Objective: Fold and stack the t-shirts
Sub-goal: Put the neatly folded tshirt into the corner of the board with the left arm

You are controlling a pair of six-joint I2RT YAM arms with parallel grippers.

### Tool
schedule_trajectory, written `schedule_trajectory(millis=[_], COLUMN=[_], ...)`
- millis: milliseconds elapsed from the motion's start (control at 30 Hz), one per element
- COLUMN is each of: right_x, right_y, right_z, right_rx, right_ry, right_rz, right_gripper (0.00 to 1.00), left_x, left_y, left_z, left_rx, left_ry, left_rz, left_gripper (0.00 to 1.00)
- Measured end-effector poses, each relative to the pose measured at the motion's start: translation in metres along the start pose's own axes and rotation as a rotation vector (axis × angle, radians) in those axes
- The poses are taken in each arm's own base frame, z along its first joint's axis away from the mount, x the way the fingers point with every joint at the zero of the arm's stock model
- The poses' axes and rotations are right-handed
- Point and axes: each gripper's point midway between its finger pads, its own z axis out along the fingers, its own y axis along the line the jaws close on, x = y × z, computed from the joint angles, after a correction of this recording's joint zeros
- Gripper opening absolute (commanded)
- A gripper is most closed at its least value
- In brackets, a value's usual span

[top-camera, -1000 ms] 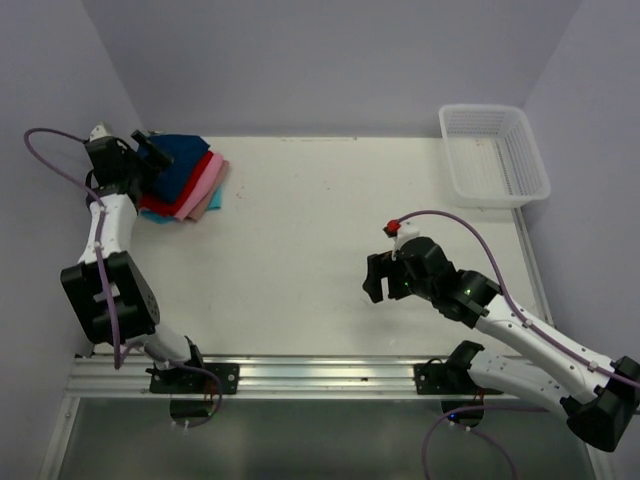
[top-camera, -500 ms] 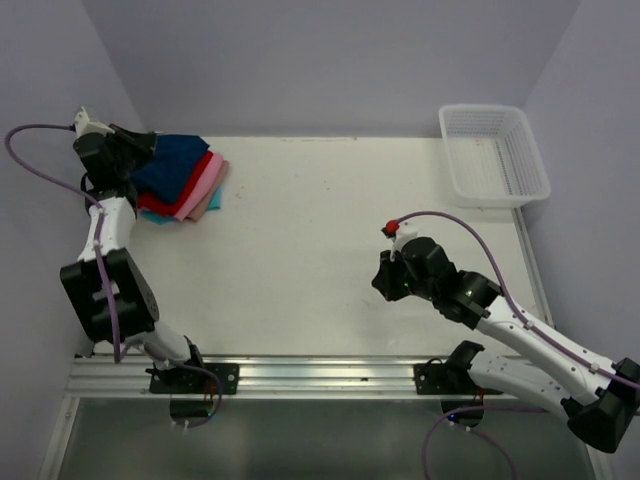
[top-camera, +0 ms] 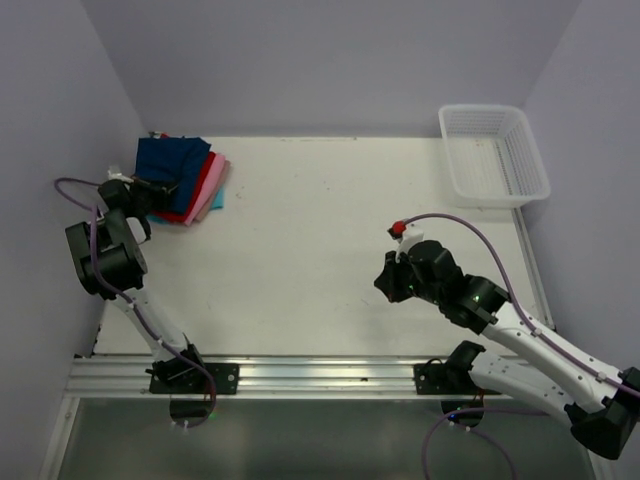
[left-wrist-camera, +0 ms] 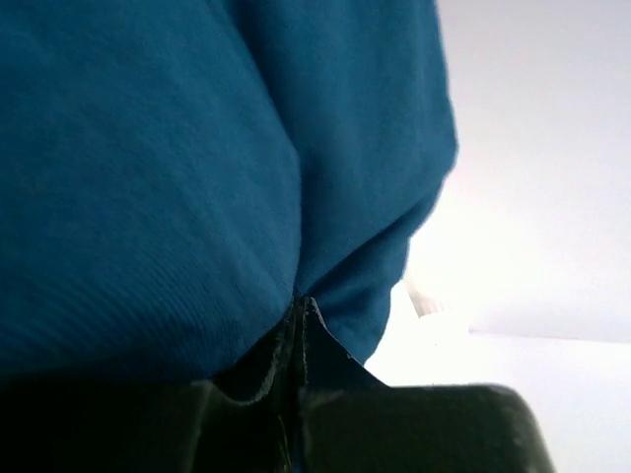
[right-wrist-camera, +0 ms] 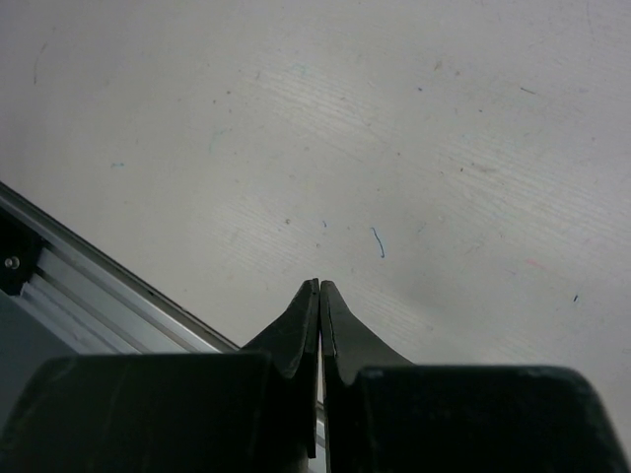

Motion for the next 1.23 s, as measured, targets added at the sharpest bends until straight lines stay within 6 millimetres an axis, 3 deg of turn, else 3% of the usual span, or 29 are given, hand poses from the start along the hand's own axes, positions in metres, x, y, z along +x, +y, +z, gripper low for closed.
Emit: schedule_trajectory(millis=[33,67,100,133,167,233,333,400,467,533,600,667,833,900,967,1033,1233], right_x=[0.0,0.001,0.001,0.0,0.0,0.0,0.0,0.0,-0.003,-0.008,-0.016,-0.025,-0.047,-0.052,-0.057,-0.062,-0.067], right_y=[0.0,0.0,0.0,0.0,-0.001,-0.001,-0.005,-0.007,-0.008,-0.008,-0.009,-0.011,-0.014,-0.015,-0.016,-0.016,-0.015], right_z=[0.0,0.001,0.001,0.001,0.001,0.002,0.005,0.005,0.005,0.003,0.0,-0.004,-0.017,-0.022,-0.026,-0.028,-0.034], right_rx=[0.002,0.002,0.003,0.003,0.006,0.01,0.03,0.04,0.049,0.058,0.073,0.091,0.129,0.136,0.144,0.146,0.14], right_ry=[0.003,0.004,0.004,0.002,0.001,0.001,0.006,0.004,-0.004,-0.019,-0.041,-0.064,-0.139,-0.164,-0.18,-0.19,-0.211], right_rz=[0.0,0.0,0.002,0.006,0.002,0.0,-0.011,-0.012,-0.013,-0.013,-0.015,-0.016,-0.015,-0.016,-0.019,-0.024,-0.044], right_gripper=[0.05,0.19,0.4,0.52,0.64,0.99,0.99,0.99,0.99,0.99,0.99,0.99,0.99,0.99,0.99,0.99,0.99], left_x=[0.001,0.002,0.002,0.003,0.001,-0.004,-0.002,0.019,0.054,0.088,0.123,0.16,0.272,0.301,0.319,0.325,0.329], left_y=[-0.003,-0.009,-0.017,-0.029,-0.045,-0.094,-0.19,-0.253,-0.296,-0.316,-0.317,-0.3,-0.21,-0.177,-0.15,-0.137,-0.146], left_z=[-0.001,-0.003,-0.006,-0.011,-0.017,-0.031,-0.058,-0.088,-0.119,-0.142,-0.155,-0.157,-0.161,-0.171,-0.183,-0.192,-0.206], left_rx=[0.005,0.012,0.015,0.018,0.024,0.055,0.182,0.288,0.38,0.431,0.447,0.428,0.305,0.261,0.227,0.213,0.269], left_ry=[0.004,0.006,0.006,0.006,0.0,-0.02,-0.067,-0.087,-0.078,-0.047,-0.001,0.08,0.396,0.494,0.558,0.577,0.563], left_rz=[0.003,0.014,0.039,0.069,0.103,0.204,0.402,0.536,0.641,0.711,0.762,0.787,0.847,0.865,0.878,0.885,0.899], left_gripper=[0.16,0.35,0.66,0.92,1.0,1.0,1.0,1.0,1.0,1.0,1.0,1.0,1.0,1.0,1.0,1.0,1.0])
